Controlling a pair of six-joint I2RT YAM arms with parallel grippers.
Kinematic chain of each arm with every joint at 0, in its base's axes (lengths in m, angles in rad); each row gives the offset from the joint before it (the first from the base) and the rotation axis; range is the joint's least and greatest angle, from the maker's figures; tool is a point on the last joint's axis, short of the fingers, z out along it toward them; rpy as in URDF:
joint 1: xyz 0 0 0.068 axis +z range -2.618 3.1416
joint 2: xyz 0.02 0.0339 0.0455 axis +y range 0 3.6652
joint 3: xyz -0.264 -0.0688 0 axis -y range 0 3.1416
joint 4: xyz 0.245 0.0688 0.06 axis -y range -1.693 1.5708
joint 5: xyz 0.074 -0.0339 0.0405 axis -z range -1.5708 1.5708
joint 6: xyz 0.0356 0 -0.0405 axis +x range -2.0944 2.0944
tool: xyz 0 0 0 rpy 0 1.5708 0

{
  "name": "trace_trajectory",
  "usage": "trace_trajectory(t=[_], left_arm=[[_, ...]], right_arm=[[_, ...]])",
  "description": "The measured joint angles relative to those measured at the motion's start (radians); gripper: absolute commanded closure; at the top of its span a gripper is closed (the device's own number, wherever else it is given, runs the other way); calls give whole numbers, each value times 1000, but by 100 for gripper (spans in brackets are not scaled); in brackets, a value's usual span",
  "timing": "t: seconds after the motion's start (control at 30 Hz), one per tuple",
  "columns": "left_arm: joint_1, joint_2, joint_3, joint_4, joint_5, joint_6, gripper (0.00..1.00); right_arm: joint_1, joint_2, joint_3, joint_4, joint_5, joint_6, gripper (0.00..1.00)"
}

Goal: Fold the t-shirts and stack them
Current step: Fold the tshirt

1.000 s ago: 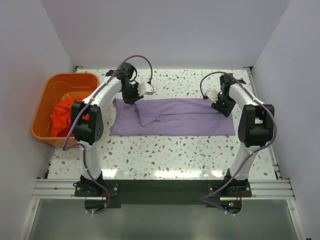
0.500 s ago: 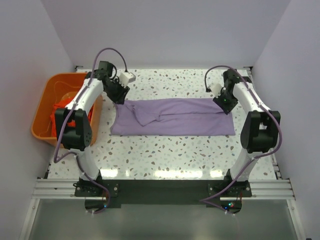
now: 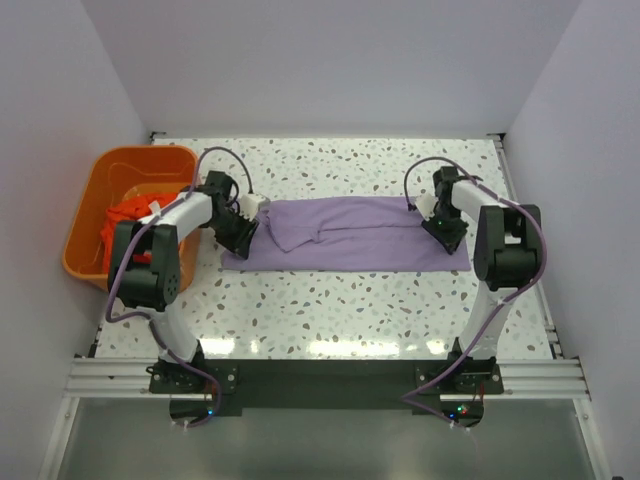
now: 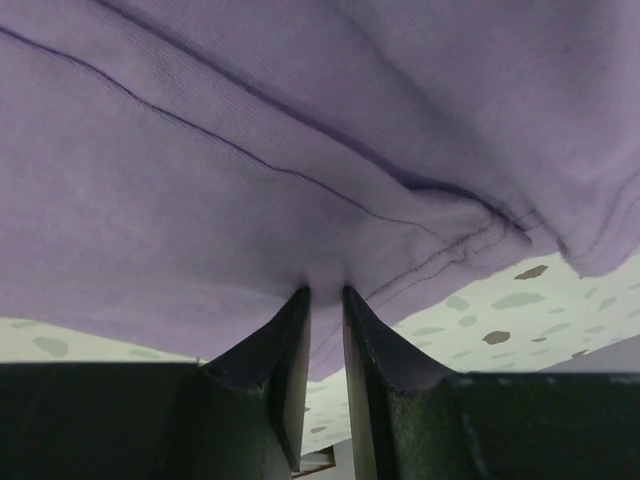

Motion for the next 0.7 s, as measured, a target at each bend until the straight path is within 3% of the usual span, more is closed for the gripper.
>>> trace_trajectory(t=[0.13,0.33,0.53,0.7], left_arm=[[0,0,-49,41,-16,-16,64],[-2,-42,-48,51,36,-20,55],[-65,-74,73,78,81,-82,49],[-141,-76,72,135,111,-198,46]], right_arm=[[4,7,-32,31,48,1,77],[8,-6,-39,25,42,13,71],[6,-13,58,-47,-37,55,70],[7,-38,136,-85,-87,85,69]])
